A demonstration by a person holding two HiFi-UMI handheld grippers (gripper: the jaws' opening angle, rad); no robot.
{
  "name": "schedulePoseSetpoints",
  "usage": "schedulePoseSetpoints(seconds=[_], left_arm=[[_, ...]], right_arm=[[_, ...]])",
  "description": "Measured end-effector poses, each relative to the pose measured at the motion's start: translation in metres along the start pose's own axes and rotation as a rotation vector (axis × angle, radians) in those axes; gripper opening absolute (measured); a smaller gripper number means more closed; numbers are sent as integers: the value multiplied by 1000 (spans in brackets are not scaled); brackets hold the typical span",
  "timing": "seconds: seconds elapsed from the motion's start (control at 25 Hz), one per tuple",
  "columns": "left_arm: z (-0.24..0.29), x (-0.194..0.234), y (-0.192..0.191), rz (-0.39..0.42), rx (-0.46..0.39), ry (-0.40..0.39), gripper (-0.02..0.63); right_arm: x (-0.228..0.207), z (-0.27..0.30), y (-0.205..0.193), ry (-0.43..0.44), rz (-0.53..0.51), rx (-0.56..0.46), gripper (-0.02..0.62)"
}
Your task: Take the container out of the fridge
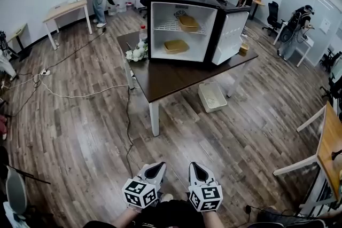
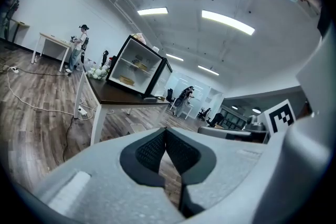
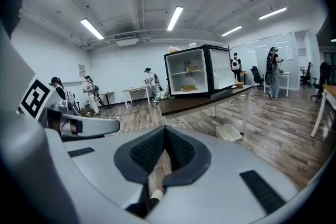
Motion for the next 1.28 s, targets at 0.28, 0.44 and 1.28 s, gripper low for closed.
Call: schedulePoseSetpoints(seconds=[0.28,0.44,1.28], left_arm=[[37,32,24,36,-8,-50,9],[60,67,37,36,-4,-33,8],[147,210,96,54,41,-171,8]], right_arm=[[-7,44,16,-14,11,16,8],[-9,78,33,-26,7,11,8],[19,214,72,-125,77,-17,8]])
Point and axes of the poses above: the fingertips, and each gripper's own axes: z forward along the fingers, x to its left, y out of its top, the point moved 9 cm from there along -z, backward along the fingers, and after that the axes turned 13 degrees about z, right-handed, at the moved point
